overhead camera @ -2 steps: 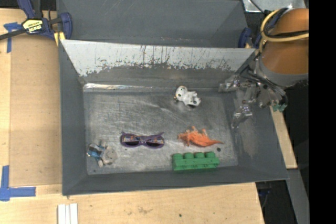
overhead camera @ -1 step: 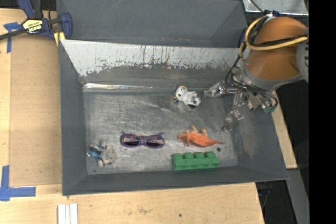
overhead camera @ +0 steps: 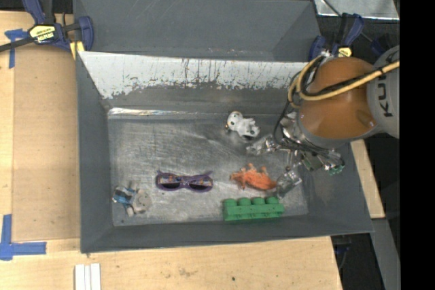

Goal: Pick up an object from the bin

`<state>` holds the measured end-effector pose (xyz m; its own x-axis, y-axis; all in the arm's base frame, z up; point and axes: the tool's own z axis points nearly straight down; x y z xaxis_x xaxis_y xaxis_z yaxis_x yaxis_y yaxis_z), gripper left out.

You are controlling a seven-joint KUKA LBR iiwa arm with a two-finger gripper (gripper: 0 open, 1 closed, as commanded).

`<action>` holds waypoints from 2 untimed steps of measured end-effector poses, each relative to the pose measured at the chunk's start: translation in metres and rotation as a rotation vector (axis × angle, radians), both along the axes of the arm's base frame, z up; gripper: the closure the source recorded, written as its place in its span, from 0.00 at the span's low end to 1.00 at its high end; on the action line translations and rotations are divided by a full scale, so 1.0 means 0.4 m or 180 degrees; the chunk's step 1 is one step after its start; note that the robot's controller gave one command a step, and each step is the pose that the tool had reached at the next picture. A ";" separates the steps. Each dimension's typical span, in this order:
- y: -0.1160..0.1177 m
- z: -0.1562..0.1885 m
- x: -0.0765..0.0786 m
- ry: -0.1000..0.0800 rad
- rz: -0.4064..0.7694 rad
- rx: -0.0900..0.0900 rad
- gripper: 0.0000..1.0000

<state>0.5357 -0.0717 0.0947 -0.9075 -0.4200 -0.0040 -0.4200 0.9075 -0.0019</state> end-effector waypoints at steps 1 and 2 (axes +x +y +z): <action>0.025 -0.014 -0.009 -0.0032 0.0469 -0.0003 0.00; 0.074 -0.040 -0.035 -0.0002 0.0526 -0.0002 0.00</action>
Offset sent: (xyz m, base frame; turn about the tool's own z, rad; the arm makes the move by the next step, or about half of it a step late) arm -0.0330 0.0582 -0.0247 -0.0232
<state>0.5218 -0.0419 0.0785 -0.8260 -0.5636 -0.0042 -0.5636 0.8260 -0.0029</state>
